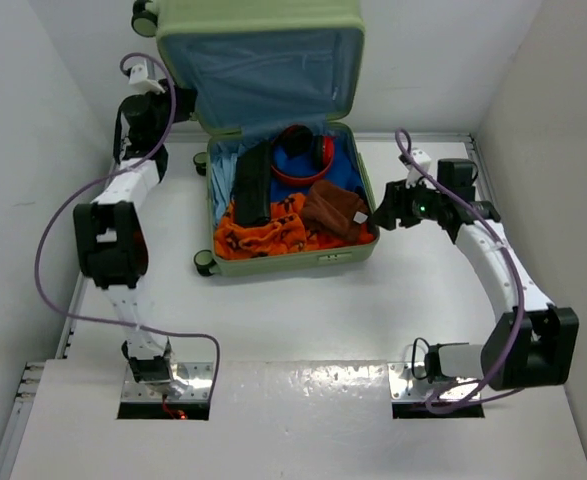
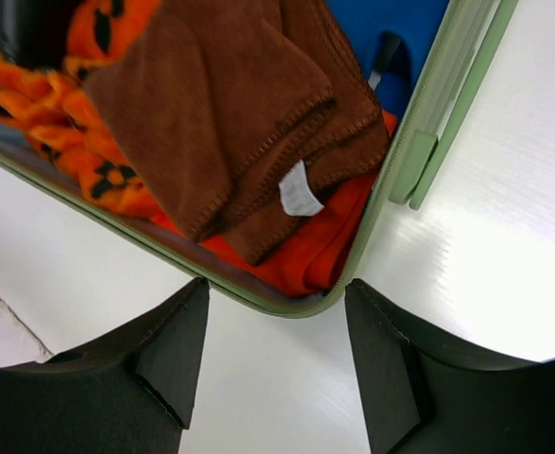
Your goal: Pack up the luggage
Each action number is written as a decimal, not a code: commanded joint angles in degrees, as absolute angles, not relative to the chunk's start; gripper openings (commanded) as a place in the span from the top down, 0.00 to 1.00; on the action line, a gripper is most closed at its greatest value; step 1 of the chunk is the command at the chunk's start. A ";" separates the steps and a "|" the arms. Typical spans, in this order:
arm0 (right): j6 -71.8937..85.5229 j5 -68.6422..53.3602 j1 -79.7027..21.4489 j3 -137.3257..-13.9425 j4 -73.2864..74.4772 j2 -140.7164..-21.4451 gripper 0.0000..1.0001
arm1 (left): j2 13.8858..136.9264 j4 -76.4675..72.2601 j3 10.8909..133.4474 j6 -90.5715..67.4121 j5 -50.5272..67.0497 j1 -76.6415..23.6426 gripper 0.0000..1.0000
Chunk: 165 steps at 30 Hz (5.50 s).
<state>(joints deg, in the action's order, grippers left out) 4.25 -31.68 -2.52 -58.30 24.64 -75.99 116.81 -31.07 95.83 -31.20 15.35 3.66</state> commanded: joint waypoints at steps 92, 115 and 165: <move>51.65 -30.34 -18.18 -37.44 -10.09 -81.66 0.46 | 104.01 -22.97 89.13 -46.05 18.83 13.51 0.26; 22.25 -27.50 -18.81 -39.02 3.43 -57.56 0.43 | 50.54 18.47 42.81 -38.06 22.59 18.64 0.28; 8.88 -31.73 -18.37 -44.20 -0.26 -71.98 0.47 | 104.40 -0.79 83.31 -65.75 29.62 22.86 0.07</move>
